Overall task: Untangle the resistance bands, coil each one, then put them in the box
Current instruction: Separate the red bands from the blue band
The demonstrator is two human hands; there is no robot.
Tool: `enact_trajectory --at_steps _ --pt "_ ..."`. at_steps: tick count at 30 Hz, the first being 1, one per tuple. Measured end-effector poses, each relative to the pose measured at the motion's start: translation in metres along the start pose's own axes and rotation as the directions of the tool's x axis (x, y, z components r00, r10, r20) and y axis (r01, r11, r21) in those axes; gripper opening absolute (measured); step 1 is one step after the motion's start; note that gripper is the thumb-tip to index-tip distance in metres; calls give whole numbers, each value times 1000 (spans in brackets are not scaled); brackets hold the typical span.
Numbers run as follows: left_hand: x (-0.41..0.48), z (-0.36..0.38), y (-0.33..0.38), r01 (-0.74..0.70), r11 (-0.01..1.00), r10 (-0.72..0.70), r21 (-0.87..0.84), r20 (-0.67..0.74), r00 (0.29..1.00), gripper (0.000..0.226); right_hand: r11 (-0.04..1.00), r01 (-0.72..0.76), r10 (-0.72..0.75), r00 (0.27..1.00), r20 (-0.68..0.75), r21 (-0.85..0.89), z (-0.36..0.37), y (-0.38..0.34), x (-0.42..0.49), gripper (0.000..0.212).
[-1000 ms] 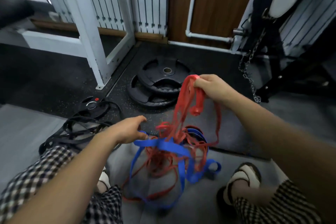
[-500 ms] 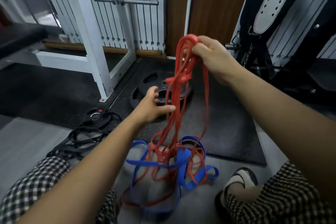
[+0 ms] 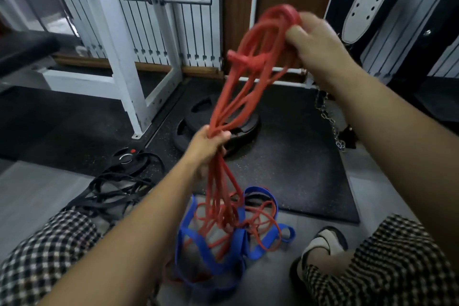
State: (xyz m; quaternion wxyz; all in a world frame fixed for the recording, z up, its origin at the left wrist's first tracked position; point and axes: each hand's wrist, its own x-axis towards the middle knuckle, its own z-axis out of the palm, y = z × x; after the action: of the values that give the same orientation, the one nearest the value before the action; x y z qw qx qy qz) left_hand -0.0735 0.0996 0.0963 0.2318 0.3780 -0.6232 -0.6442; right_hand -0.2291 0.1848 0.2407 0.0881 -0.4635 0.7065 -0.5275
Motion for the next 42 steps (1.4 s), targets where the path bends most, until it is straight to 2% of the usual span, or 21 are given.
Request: enact_trajectory --at_steps 2,4,5,7,9,10,11,13,15,16,18,19,21,24,27,29,31,35,37,39,42 --pt "8 -10 23 -15 1000 15 -14 -47 999 22 977 -132 126 991 -49 -168 -1 40 -1 22" --pt "10 -10 51 -50 998 47 -48 -49 998 27 956 -223 231 973 19 -190 6 72 -13 21" --pt "9 -6 66 -56 994 52 -97 -45 998 28 951 -264 284 952 116 -161 13 83 -21 20" --pt "3 3 91 -32 970 27 -240 -23 999 27 944 -322 324 864 384 -72 29 92 -42 26" --pt "-6 15 106 51 938 -45 -343 26 999 19 954 -300 237 784 574 16 55 89 -63 52" --pt "-9 20 112 84 932 -74 -354 42 996 18 962 -268 190 790 583 49 70 87 -71 64" --pt "-11 25 115 103 928 -89 -358 55 994 18 968 -233 152 833 532 90 84 85 -77 66" --pt "-13 31 118 93 936 -69 -340 83 994 20 946 -226 148 939 311 231 106 78 -82 44" --pt "-11 27 120 33 952 -11 -306 73 997 16 891 -281 240 958 156 356 112 73 -80 24" --pt "-11 20 121 -1 953 22 -302 67 998 15 876 -307 278 952 130 373 112 72 -78 23" --pt "-7 -2 118 -44 956 83 -291 123 989 16 860 -359 326 933 152 361 107 70 -72 13" --pt "-5 -14 114 -52 971 94 -233 172 981 15 851 -390 354 921 165 353 102 65 -69 8" --pt "-2 -40 95 -28 997 42 -65 233 971 7 827 -433 407 901 149 358 92 54 -56 8" --pt "0 -71 47 83 995 -91 49 182 979 6 830 -428 410 903 128 358 79 34 -35 9" --pt "-11 -74 -11 173 982 -182 70 146 972 35 820 -456 424 890 168 345 72 16 -22 7" --pt "-23 -60 -42 157 981 -180 110 244 953 59 797 -452 415 892 181 401 70 5 -17 6" --pt "-34 -35 -62 145 982 -177 118 325 929 59 752 -446 419 892 170 485 73 -4 -14 14" --pt "-31 -12 -67 95 986 -119 139 180 976 13 759 -431 406 899 163 488 70 -9 -10 8" --pt "-19 -24 -47 56 996 -59 71 45 997 16 796 -440 395 898 195 415 65 1 -10 9" --pt "-8 -40 -20 -6 997 12 82 -73 997 23 837 -479 414 871 264 267 63 19 -14 9" --pt "-2 -52 20 -112 954 132 280 -52 990 22 831 -555 517 792 325 30 73 58 -23 5"
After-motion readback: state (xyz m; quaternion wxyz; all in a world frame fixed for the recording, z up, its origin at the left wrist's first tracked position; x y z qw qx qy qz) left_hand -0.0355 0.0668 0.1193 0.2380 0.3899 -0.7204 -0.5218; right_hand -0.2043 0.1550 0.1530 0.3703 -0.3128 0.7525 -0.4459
